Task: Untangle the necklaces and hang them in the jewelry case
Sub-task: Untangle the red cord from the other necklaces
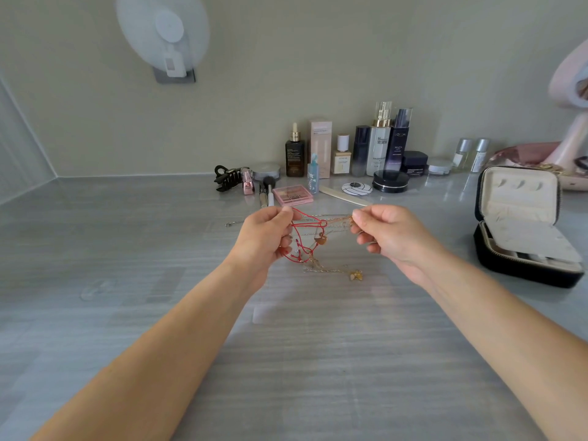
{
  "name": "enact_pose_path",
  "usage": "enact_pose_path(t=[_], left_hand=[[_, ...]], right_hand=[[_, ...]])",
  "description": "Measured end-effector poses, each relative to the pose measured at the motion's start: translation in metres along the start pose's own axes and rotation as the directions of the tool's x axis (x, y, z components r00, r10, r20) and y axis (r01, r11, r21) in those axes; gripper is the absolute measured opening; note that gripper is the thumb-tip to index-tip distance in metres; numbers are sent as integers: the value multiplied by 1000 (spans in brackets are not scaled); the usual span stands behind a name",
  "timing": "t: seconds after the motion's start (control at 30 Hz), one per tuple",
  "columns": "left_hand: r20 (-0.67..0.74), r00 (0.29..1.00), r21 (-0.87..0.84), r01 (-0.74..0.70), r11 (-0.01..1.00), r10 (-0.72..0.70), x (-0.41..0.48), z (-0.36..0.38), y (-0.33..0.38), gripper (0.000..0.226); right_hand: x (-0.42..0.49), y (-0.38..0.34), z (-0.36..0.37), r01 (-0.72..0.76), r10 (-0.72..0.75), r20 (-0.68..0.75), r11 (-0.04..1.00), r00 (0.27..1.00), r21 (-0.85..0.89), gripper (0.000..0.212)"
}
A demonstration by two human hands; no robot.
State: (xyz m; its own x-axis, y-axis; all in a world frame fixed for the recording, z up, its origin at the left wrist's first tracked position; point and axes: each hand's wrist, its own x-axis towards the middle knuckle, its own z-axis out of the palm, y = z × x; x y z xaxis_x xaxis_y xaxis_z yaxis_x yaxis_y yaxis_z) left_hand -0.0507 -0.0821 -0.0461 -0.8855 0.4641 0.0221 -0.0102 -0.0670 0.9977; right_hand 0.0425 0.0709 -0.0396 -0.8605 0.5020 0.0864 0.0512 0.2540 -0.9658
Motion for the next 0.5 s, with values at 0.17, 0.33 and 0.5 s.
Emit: enact_pose_path(t=[0.17,0.33,0.5], left_hand=[[-13,1000,43,14,999,-13,1,0,0,25],[-42,999,112,-2,994,6,2,0,-1,26],[-1,995,414,-93,906,102,2,2,-6,23]], right_hand=[[2,-1,0,-77,75,18,972,997,223,20],[3,-4,-2,-130,124,41,895,991,427,15],[2,-4,0,-133,99,94,862,991,489,13]])
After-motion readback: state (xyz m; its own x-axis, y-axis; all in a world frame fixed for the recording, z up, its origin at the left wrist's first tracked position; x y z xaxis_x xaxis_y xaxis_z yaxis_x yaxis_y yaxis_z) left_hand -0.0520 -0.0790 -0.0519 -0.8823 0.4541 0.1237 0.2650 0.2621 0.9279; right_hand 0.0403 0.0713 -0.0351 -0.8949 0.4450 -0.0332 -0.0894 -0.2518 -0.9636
